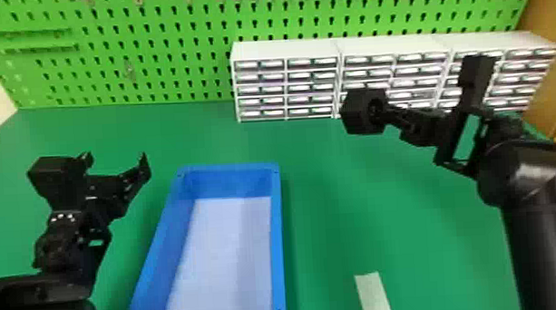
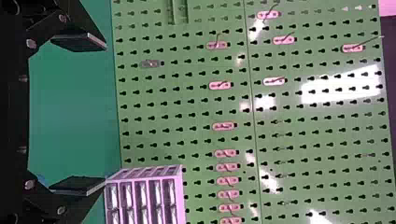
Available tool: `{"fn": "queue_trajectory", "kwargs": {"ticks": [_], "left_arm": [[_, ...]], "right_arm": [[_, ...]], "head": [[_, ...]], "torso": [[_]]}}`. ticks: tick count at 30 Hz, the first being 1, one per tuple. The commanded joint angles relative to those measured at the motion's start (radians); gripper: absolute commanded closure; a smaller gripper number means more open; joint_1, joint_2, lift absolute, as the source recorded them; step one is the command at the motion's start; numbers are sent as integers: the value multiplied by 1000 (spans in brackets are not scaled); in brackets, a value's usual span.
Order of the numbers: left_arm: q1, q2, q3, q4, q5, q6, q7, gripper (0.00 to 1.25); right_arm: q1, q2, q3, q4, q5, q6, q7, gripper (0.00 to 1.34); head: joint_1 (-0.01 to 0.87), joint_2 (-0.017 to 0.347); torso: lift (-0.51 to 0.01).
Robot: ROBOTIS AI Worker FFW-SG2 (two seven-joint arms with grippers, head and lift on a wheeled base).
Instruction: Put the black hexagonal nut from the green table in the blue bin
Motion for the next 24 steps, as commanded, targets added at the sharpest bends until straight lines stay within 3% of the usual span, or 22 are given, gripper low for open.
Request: {"fn": "queue_trajectory", "kwargs": {"ticks": [1, 11, 24], "left_arm": [[0, 0, -1, 0, 2, 0, 0, 248], [0, 0, -1, 0, 3, 0, -1, 248], [0, 0, 1, 0, 5, 0, 0, 248]], "right_arm": [[9, -4, 50, -2, -39, -16, 1, 964], [3, -38, 175, -2, -127, -18, 2, 964], [-28, -68, 347, -2, -173, -11, 2, 970]], "head": [[686, 52], [686, 52], [686, 52]], "torso": [[-97], [-97], [-97]]}}
